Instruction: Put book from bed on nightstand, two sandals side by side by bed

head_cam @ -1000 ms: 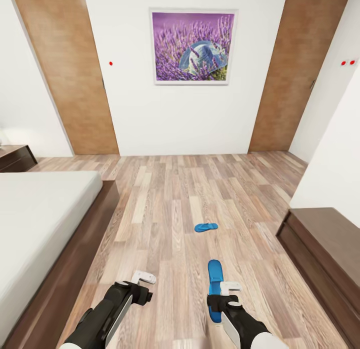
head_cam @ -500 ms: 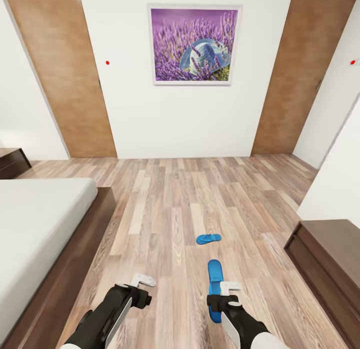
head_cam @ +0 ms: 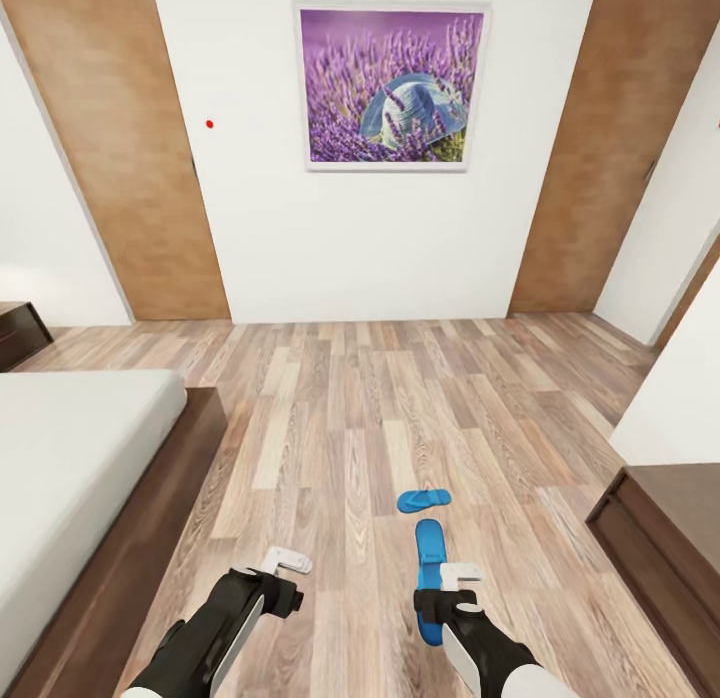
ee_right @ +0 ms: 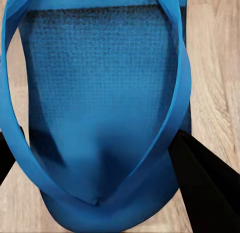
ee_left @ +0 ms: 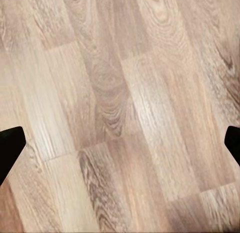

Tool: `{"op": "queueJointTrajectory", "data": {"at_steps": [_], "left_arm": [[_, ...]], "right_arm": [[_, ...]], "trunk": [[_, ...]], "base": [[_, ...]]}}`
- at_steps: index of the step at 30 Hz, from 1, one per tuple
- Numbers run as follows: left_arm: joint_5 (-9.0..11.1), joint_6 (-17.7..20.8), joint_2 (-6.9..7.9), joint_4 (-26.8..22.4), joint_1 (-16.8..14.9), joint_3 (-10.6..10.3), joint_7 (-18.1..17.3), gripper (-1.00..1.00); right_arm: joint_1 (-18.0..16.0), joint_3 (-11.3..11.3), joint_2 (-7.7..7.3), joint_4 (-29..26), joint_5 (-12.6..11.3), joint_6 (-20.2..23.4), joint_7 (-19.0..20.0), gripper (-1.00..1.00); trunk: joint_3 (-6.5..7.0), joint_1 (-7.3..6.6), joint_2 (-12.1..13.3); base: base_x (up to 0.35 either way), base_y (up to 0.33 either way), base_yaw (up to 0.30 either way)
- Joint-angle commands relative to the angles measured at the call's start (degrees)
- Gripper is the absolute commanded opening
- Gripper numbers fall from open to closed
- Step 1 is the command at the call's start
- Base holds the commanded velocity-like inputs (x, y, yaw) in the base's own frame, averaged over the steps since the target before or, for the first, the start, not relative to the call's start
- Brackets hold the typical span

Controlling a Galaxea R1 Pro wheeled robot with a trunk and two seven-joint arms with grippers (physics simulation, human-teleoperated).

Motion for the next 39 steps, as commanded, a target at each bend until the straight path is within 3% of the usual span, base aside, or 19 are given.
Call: {"op": "queueJointTrajectory", "data": {"at_steps": [1,15,39], "left_arm": [[0.0,0.3,0.01,-0.1,0.0,-0.1,0.0,1.0],[0.0,0.3,-0.03,-0.1,0.0,-0.1,-0.1,1.0],[-0.1,-0.6,-0.16,0.1,0.0,-0.1,0.0,1.0]], "right_arm": [[0.0,0.0,0.01,-0.1,-0.1,0.4,-0.2,-1.0],[0.0,0.0,0.02,-0.1,-0.1,0.4,-0.2,-1.0],[0.0,0.0,0.02,-0.1,-0.1,0.4,-0.3,-1.0]], "trunk": [[-0.05,0.02,0.0],[-0.05,0.02,0.0],[-0.05,0.02,0.0]], "base": [[0.232,0.119,0.0],[0.23,0.126,0.0],[0.267,0.009,0.0]]}}
